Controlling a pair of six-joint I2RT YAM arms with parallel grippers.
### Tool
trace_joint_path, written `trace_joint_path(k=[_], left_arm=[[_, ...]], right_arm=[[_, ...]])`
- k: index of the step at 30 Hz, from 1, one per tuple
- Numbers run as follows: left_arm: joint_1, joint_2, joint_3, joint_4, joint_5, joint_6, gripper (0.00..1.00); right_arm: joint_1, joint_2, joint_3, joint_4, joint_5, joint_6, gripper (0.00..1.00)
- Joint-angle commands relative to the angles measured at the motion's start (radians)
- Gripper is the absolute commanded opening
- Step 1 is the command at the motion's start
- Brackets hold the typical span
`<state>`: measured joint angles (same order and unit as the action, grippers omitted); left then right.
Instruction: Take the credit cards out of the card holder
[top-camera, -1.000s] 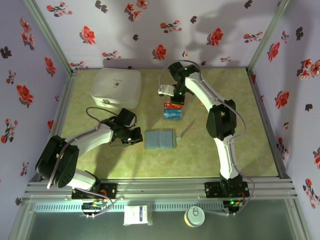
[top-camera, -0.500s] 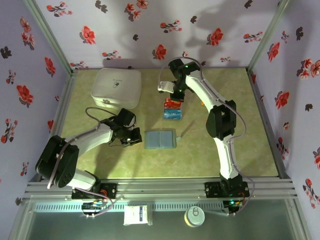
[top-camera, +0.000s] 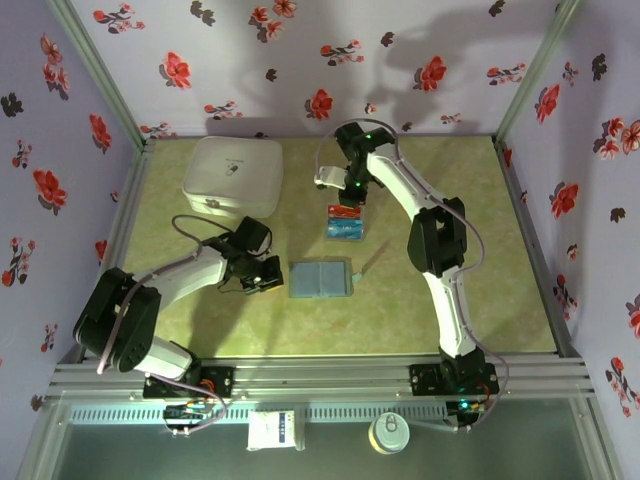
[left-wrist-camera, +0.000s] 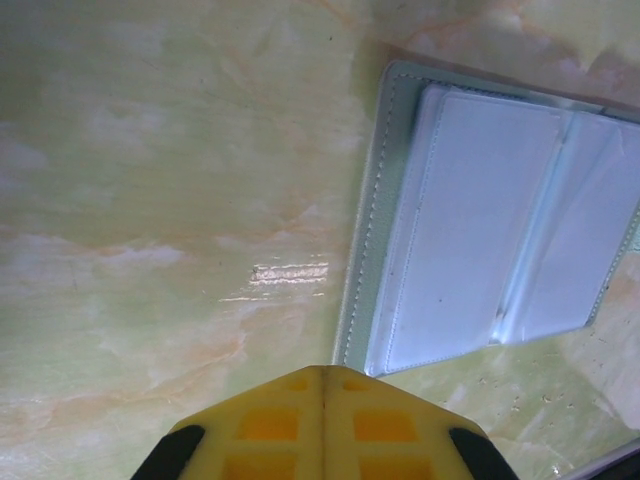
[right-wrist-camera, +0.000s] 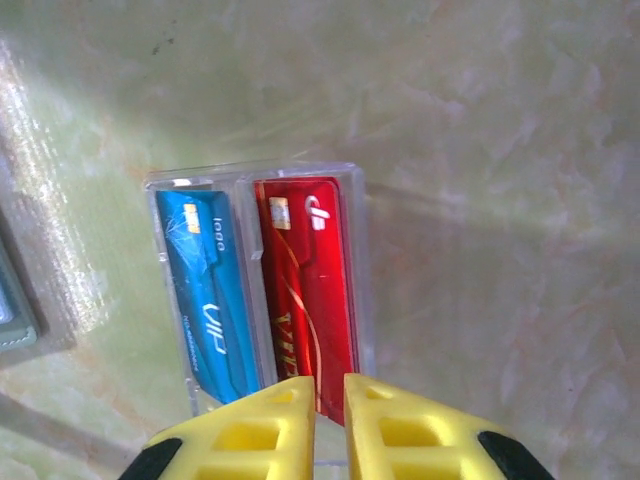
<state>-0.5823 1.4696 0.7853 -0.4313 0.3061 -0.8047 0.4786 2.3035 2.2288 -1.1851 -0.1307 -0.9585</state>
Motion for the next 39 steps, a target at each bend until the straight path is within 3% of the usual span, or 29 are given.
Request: trace_joint_path(k=[1, 7, 18, 21, 30, 39], left_arm=[[0.007, 0.027, 0.038, -0.012, 0.001, 0.015, 0.04], [0.007, 0.050, 0.054, 0.014, 0.012, 0.021, 0.03], [-0.003, 0.100, 0.020, 0.177, 0.078, -0.042, 0.00], [-0.007, 0.109, 0.013, 0.203, 0.085, -0.048, 0.00], [-0.014, 0.133, -0.001, 0.204, 0.050, -0.052, 0.00], [-0.016, 0.155, -0.014, 0.196, 0.042, -0.044, 0.00]], right_arm=[[-0.010, -0.076, -0.036, 0.056, 0.006, 0.067, 0.18], [-0.006, -0.200, -0.207, 0.231, -0.027, 0.296, 0.20], [0.012, -0.526, -0.799, 0.725, -0.312, 1.000, 0.14], [0.036, -0.580, -0.932, 0.832, -0.335, 1.175, 0.14], [0.193, -0.577, -1.102, 0.899, -0.256, 1.540, 0.13], [0.272, -0.502, -1.176, 1.045, -0.296, 1.702, 0.20]])
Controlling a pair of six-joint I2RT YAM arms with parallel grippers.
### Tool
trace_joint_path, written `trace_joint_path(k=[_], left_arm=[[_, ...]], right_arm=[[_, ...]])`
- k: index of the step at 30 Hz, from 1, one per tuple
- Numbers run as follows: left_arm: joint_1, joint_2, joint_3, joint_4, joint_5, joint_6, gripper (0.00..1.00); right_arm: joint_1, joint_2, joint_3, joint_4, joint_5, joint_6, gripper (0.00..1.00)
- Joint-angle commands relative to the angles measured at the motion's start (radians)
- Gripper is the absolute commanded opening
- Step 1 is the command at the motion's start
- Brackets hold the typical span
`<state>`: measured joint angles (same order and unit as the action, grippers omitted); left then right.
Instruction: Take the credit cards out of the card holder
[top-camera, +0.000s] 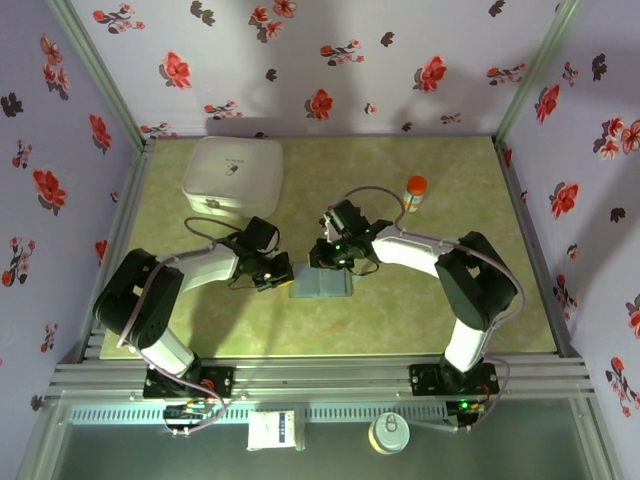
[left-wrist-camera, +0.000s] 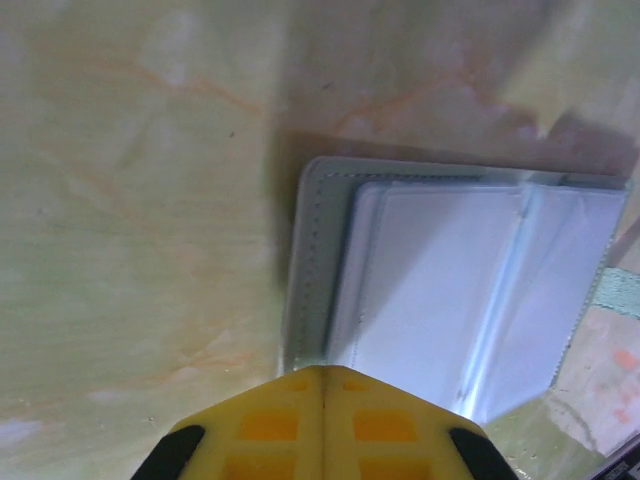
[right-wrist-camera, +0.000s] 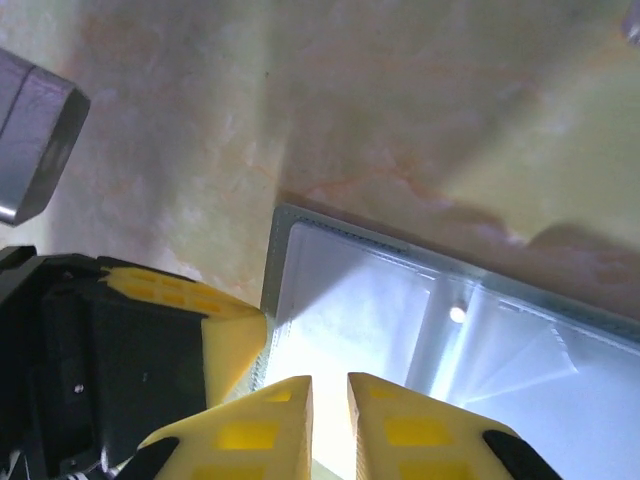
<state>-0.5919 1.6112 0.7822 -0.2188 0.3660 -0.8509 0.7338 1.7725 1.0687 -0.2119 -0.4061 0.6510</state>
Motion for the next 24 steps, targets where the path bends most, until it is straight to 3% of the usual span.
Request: trace_joint_path(k=[1, 11, 20, 24], left_arm=[[-0.007, 0.012, -0.013, -0.020, -0.021, 0.005, 0.00], [-0.007, 0.045, -0.020, -0.022, -0.026, 0.015, 0.00], [-0.007, 0.044, -0.022, -0.028, -0.025, 0.018, 0.00], [-0.006, 0.046, -0.024, -0.029, -0.026, 0.018, 0.00]], right_arm=[[0.023, 0.039, -0.015, 0.075, -0.021, 0.096, 0.20], [0.074, 0.125, -0.005, 0.099, -0.055, 0.115, 0.17], [0.080, 0.097, -0.011, -0.034, 0.088, 0.101, 0.18], [0.081, 0.075, -0.015, -0.030, 0.081, 0.097, 0.18]])
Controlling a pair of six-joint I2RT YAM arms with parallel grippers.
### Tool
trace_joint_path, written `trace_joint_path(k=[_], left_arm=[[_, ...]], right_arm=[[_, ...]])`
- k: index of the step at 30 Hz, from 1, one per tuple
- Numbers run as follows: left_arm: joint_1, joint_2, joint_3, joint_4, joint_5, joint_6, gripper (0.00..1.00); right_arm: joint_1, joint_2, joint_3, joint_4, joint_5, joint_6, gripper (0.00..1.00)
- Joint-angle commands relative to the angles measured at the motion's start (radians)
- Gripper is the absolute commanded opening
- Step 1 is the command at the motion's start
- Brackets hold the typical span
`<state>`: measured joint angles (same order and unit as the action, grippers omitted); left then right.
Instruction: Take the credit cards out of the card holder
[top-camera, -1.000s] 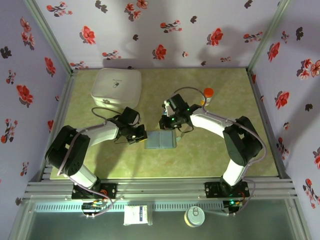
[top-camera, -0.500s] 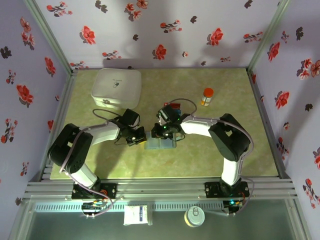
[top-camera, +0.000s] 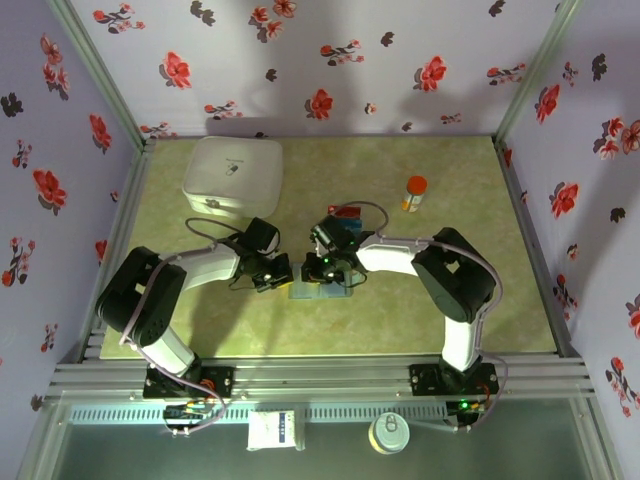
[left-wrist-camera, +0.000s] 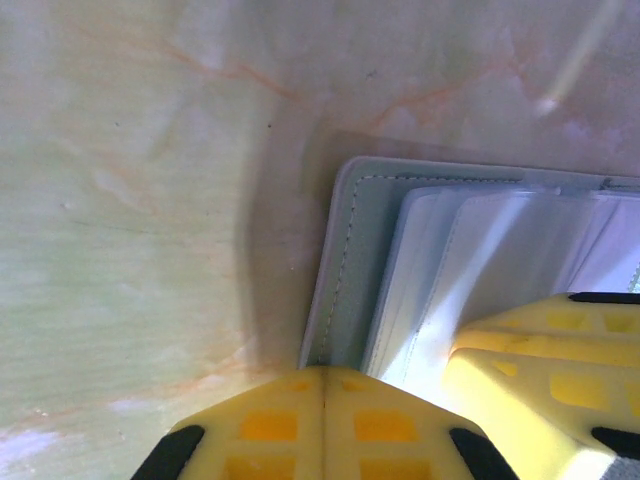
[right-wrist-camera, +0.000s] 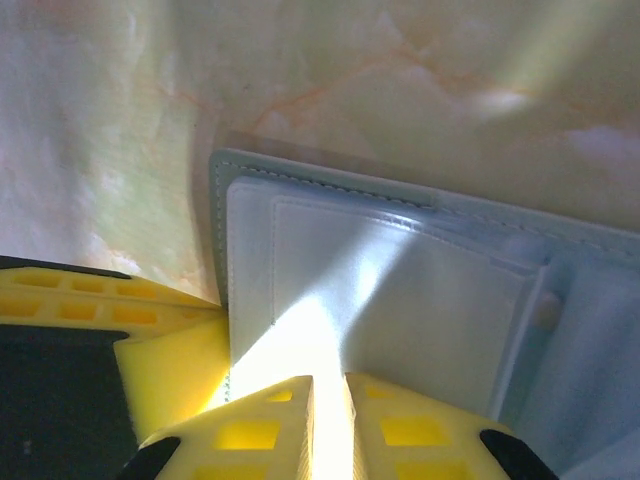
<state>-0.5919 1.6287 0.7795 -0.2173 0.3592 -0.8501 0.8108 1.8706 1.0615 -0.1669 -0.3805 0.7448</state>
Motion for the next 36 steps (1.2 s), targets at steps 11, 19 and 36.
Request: trace_joint_path(k=[11, 19, 36], left_arm=[[0.008, -0.049, 0.019, -0.080, -0.060, 0.066, 0.01], [0.101, -0.207, 0.068, -0.234, -0.254, 0.188, 0.31], [0.287, -0.286, 0.034, -0.219, -0.682, 0.405, 1.00]], right_arm=[[0.000, -0.119, 0.016, -0.068, 0.079, -0.039, 0.23], [-0.015, -0.293, 0.031, -0.262, 0.346, -0.194, 0.47], [-0.347, -0.640, -0.228, -0.170, 0.694, -0.460, 0.99]])
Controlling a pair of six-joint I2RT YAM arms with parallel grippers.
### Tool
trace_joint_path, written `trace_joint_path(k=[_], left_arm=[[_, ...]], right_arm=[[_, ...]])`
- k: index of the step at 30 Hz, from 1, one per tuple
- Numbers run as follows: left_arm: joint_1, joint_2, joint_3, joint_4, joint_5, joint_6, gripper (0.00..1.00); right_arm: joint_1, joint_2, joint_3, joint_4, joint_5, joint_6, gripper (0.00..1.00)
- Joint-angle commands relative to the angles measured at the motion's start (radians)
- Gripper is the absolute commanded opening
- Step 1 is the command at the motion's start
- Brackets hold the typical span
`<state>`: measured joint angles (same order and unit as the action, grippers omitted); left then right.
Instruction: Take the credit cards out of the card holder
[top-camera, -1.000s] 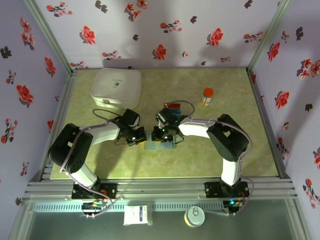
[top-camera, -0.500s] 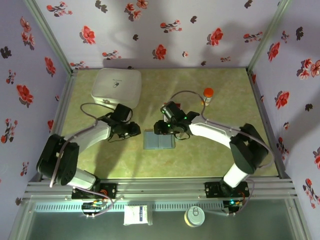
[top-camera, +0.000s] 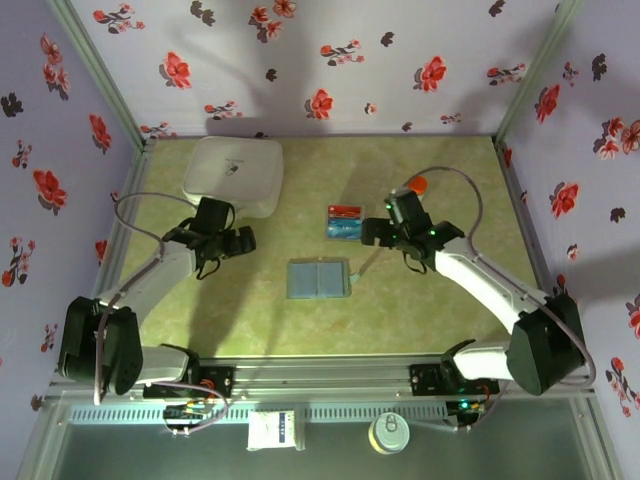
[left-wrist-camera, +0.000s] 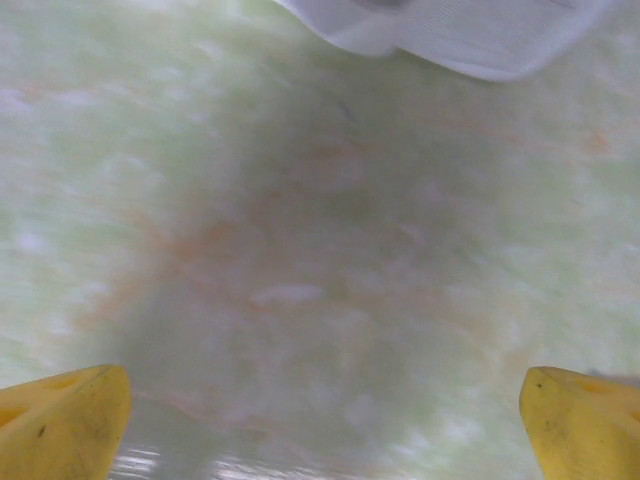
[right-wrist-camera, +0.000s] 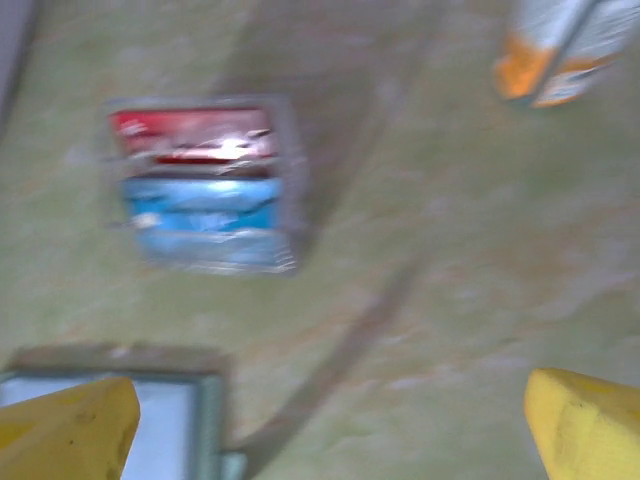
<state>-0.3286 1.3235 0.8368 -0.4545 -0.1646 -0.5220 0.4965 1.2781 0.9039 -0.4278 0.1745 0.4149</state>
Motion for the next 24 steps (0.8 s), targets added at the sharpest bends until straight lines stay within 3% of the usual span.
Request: trace_joint_path(k=[1, 3, 7, 13, 18, 24], left_arm=[[0.030, 0.023, -0.036, 0.043, -0.186, 0.096, 1.00], [0.051, 0.025, -0.056, 0.089, -0.221, 0.126, 1.00], [0.081, -0.001, -0.074, 0.184, -0.272, 0.173, 1.00], [0.138, -0.014, -0.116, 0.393, -0.296, 0.316, 1.00], [0.148, 0.073, -0.184, 0.677, -0.325, 0.527, 1.00], [0.191, 0.148, -0.363, 1.166, -0.224, 0.579, 1.00]], right_arm=[[-0.046, -0.063, -0.108, 0.143, 0.152, -0.182, 0.99], [-0.079, -0.093, -0.199, 0.292, 0.219, -0.274, 0.99], [-0.159, -0.105, -0.342, 0.556, 0.222, -0.384, 0.99], [-0.303, 0.019, -0.391, 0.794, 0.113, -0.397, 0.99], [-0.354, 0.141, -0.407, 0.972, 0.063, -0.415, 0.99], [-0.407, 0.202, -0.447, 1.121, 0.031, -0.404, 0.99]])
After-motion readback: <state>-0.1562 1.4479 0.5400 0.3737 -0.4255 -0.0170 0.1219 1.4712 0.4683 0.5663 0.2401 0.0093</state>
